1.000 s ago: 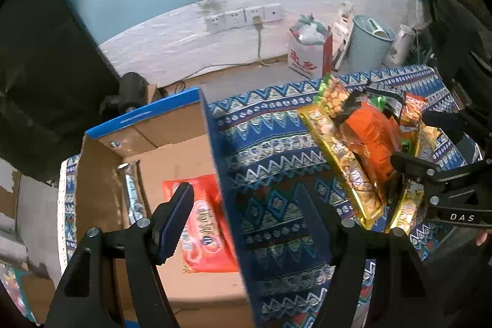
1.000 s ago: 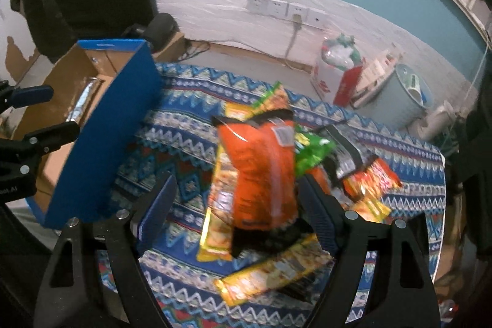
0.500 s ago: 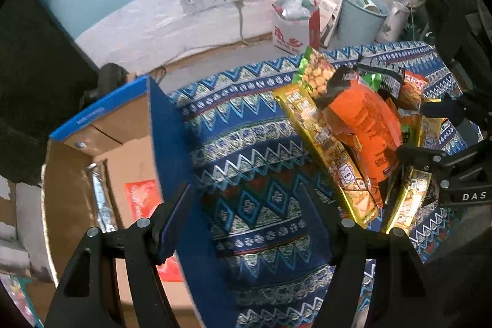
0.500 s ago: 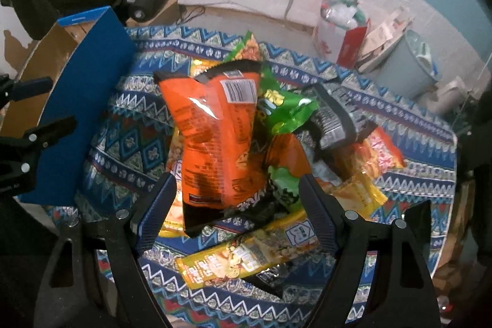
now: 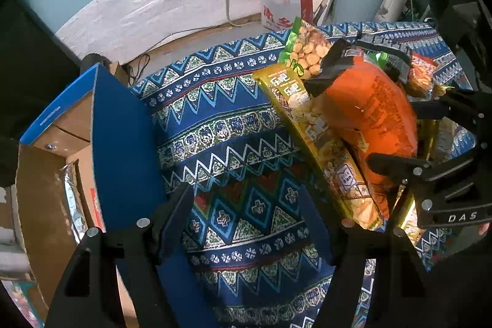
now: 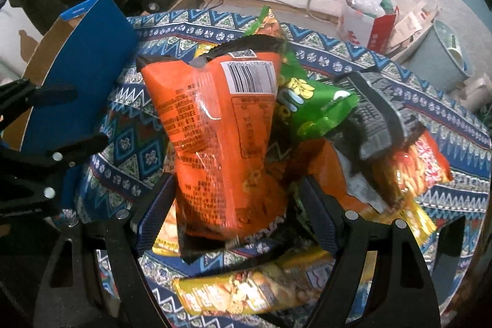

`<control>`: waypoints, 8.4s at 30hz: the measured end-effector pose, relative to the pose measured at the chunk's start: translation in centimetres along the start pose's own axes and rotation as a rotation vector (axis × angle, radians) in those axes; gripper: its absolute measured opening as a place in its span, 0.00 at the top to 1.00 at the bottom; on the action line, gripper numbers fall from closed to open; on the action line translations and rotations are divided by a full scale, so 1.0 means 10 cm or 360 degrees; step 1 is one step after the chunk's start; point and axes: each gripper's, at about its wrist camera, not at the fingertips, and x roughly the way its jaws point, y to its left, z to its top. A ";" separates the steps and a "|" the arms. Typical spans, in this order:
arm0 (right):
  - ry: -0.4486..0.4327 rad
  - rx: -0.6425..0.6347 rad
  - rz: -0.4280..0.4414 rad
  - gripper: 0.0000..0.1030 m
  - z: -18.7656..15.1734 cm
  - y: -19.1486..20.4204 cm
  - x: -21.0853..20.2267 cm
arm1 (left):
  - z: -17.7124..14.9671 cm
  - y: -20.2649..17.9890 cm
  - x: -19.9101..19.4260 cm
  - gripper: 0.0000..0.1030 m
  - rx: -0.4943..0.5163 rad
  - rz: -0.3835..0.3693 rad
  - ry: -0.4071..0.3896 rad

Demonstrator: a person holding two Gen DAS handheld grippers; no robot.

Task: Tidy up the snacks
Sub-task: 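Move both tools back to the snack pile and grasp the orange chip bag with the right tool, then grasp the yellow long snack stick with the left tool while the right tool holds the orange chip bag, then carry the yellow stick and orange chip bag over the cardboard box, then open the left tool to drop the yellow stick into the box, then move both tools away from the box back over the snack pile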

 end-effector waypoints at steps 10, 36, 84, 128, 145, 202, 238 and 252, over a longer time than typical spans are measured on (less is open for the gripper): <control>0.0004 -0.0101 -0.0064 0.22 0.04 0.04 0.23 | 0.04 -0.03 0.18 0.30 0.0009 0.0027 0.0054; -0.0307 0.0116 -0.0093 0.60 -0.11 -0.48 -0.63 | 0.36 -0.44 0.25 0.21 -0.0116 -0.0031 0.0121; -0.0316 0.0047 -0.0162 0.60 -0.10 -0.30 -0.72 | 0.16 -0.21 -0.13 0.69 -0.0140 -0.0035 -0.0086; -0.0398 -0.0299 0.0013 0.60 0.74 1.37 -0.72 | -0.58 1.34 -1.32 0.69 -0.0454 0.0049 -0.0475; -0.0357 -0.0437 0.0085 0.60 1.06 2.16 -0.46 | -0.97 2.12 -1.00 0.69 -0.0721 0.0126 -0.0374; -0.0339 -0.0253 -0.0026 0.28 0.72 1.60 -0.67 | -0.75 1.71 -1.12 0.34 -0.0614 0.0072 -0.0378; -0.0335 0.0281 -0.0260 0.28 -0.44 -0.41 -1.17 | -0.06 -0.50 -0.94 0.25 0.0186 -0.0227 -0.0355; -0.0287 0.0494 -0.0298 0.28 -0.93 -0.91 -1.14 | -0.04 -1.29 -0.55 0.23 0.0529 -0.0306 -0.0235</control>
